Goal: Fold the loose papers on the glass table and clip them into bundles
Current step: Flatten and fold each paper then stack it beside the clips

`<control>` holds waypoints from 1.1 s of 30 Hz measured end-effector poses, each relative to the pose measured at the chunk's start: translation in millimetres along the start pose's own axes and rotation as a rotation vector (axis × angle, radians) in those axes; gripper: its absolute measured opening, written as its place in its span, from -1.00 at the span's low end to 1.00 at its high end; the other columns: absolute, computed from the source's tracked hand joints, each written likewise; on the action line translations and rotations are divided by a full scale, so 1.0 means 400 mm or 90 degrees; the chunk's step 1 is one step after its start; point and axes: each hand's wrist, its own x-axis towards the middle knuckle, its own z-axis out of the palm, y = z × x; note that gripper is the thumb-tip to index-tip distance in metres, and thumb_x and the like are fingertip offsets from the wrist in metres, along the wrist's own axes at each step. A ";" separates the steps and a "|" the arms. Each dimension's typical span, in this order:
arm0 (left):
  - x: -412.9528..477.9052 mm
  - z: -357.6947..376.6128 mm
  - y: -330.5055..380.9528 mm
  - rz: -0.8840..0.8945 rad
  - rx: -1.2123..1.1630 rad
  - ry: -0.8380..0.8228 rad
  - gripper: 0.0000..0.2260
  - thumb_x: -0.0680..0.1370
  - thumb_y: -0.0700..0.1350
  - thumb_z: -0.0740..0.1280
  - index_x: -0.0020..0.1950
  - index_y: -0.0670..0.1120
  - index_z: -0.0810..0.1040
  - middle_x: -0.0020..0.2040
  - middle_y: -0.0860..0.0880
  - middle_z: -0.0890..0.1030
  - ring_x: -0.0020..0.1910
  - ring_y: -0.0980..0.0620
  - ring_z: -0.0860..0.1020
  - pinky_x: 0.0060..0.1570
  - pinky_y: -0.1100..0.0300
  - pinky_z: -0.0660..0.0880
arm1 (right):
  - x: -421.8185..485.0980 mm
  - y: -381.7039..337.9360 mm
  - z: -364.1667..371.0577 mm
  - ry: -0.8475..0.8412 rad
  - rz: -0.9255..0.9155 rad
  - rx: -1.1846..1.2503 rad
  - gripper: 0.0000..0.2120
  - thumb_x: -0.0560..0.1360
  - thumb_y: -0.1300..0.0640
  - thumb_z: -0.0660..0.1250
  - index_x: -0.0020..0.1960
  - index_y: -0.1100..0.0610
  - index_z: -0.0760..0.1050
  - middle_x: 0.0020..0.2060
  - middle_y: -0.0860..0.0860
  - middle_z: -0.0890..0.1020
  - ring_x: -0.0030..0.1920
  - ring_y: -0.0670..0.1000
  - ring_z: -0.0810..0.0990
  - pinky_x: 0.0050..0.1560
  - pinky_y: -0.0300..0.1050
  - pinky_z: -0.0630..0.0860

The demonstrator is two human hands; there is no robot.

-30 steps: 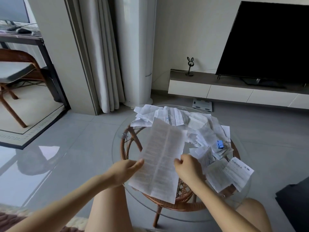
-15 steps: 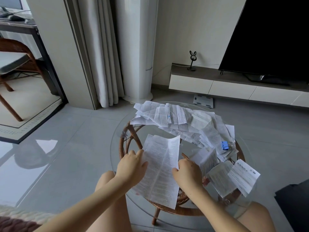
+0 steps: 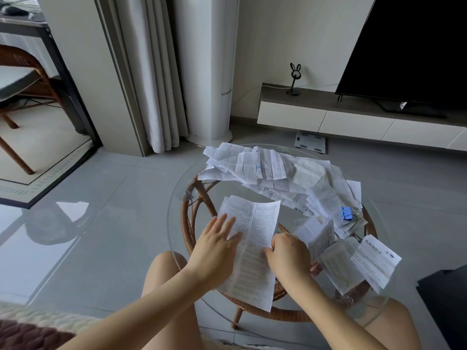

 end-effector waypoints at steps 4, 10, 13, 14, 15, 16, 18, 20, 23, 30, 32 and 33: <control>0.009 0.011 0.041 -0.063 -0.032 -0.108 -0.56 0.66 0.10 0.00 0.53 0.02 0.17 0.57 -0.11 -0.04 0.54 -0.13 -0.15 0.50 -0.06 -0.19 | -0.004 -0.005 0.003 0.012 -0.012 -0.013 -0.54 0.57 -0.02 0.25 -0.39 0.03 0.10 -0.35 -0.08 0.33 -0.26 -0.04 0.37 -0.48 -0.32 0.04; -0.009 0.021 0.056 -0.159 -0.024 -0.115 -0.49 0.64 0.17 -0.03 0.56 0.06 0.01 0.57 -0.16 -0.09 0.53 -0.19 -0.13 0.49 -0.11 -0.14 | -0.012 -0.008 -0.001 0.023 -0.027 -0.006 -0.64 0.58 -0.04 0.23 -0.31 0.07 0.24 -0.29 -0.06 0.39 -0.28 -0.05 0.37 -0.49 -0.32 0.06; -0.014 -0.004 0.034 -0.288 -0.083 0.003 -0.52 0.63 0.11 0.08 0.52 0.01 0.14 0.48 -0.15 0.23 0.43 -0.13 0.23 0.37 0.05 0.18 | -0.011 -0.004 -0.002 0.024 -0.007 0.035 -0.54 0.57 -0.01 0.26 -0.41 0.07 0.14 -0.45 -0.08 0.27 -0.44 -0.11 0.26 -0.49 -0.30 0.05; -0.016 -0.012 0.017 -0.335 -0.127 0.038 -0.56 0.62 0.08 0.12 0.48 -0.01 0.24 0.39 -0.12 0.35 0.34 -0.10 0.34 0.28 0.08 0.27 | -0.009 -0.003 -0.003 0.027 -0.001 0.054 -0.52 0.56 0.00 0.29 -0.42 0.07 0.13 -0.48 -0.08 0.25 -0.47 -0.13 0.20 -0.49 -0.28 0.06; -0.016 -0.021 -0.001 -0.379 -0.182 0.056 -0.61 0.61 0.06 0.15 0.41 -0.03 0.34 0.30 -0.09 0.44 0.24 -0.07 0.43 0.18 0.10 0.36 | -0.005 -0.002 -0.004 0.029 0.005 0.072 -0.51 0.55 0.00 0.31 -0.43 0.08 0.13 -0.50 -0.07 0.24 -0.49 -0.14 0.18 -0.49 -0.27 0.07; -0.020 -0.028 -0.019 -0.416 -0.235 0.055 -0.68 0.60 0.04 0.18 0.32 -0.03 0.42 0.21 -0.07 0.51 0.12 -0.04 0.49 0.06 0.13 0.43 | -0.001 -0.002 -0.006 0.030 0.007 0.080 -0.50 0.54 0.00 0.32 -0.44 0.08 0.14 -0.51 -0.07 0.24 -0.50 -0.14 0.17 -0.49 -0.27 0.08; -0.039 -0.027 -0.047 -0.458 -0.292 0.024 -0.83 0.57 0.04 0.21 0.05 0.01 0.52 0.00 0.02 0.59 -0.11 0.05 0.54 -0.15 0.16 0.46 | 0.000 -0.003 -0.011 0.022 0.005 0.073 -0.50 0.53 -0.02 0.33 -0.44 0.08 0.15 -0.50 -0.08 0.24 -0.50 -0.15 0.17 -0.49 -0.28 0.08; -0.066 -0.022 -0.063 -0.472 -0.305 -0.012 -0.84 0.52 0.11 0.22 -0.17 0.08 0.50 -0.19 0.11 0.60 -0.25 0.11 0.55 -0.19 0.12 0.53 | -0.004 -0.002 -0.010 0.017 0.000 0.070 -0.50 0.52 -0.03 0.34 -0.44 0.08 0.16 -0.50 -0.08 0.25 -0.50 -0.16 0.17 -0.49 -0.29 0.08; -0.094 -0.020 -0.074 -0.475 -0.340 -0.055 -0.82 0.51 0.14 0.25 -0.23 0.10 0.49 -0.28 0.13 0.59 -0.29 0.10 0.58 -0.17 0.06 0.58 | -0.008 0.002 -0.005 0.013 -0.001 0.072 -0.50 0.51 -0.03 0.36 -0.45 0.09 0.17 -0.51 -0.08 0.26 -0.51 -0.15 0.19 -0.49 -0.28 0.11; -0.082 -0.020 -0.027 -0.195 -0.147 0.084 -0.81 0.56 -0.13 0.28 0.14 -0.07 0.60 0.17 -0.06 0.56 0.16 -0.10 0.51 0.17 0.07 0.43 | -0.004 -0.002 -0.006 -0.002 -0.006 0.046 -0.47 0.49 -0.02 0.39 -0.46 0.09 0.14 -0.51 -0.06 0.21 -0.51 -0.11 0.16 -0.50 -0.24 0.09; -0.058 -0.020 0.003 -0.114 -0.133 0.078 -0.74 0.60 -0.12 0.24 0.26 -0.07 0.55 0.35 -0.11 0.47 0.36 -0.13 0.39 0.35 0.04 0.28 | -0.001 -0.004 -0.004 -0.005 -0.005 0.033 -0.47 0.49 -0.03 0.38 -0.45 0.09 0.13 -0.50 -0.06 0.20 -0.51 -0.10 0.16 -0.51 -0.23 0.08; -0.043 -0.011 0.016 -0.102 -0.137 0.051 -0.70 0.63 -0.08 0.18 0.35 -0.05 0.48 0.44 -0.10 0.37 0.46 -0.12 0.27 0.43 0.04 0.16 | 0.001 -0.004 -0.001 -0.006 -0.003 0.029 -0.48 0.49 -0.04 0.38 -0.44 0.08 0.13 -0.50 -0.06 0.21 -0.50 -0.08 0.19 -0.51 -0.23 0.08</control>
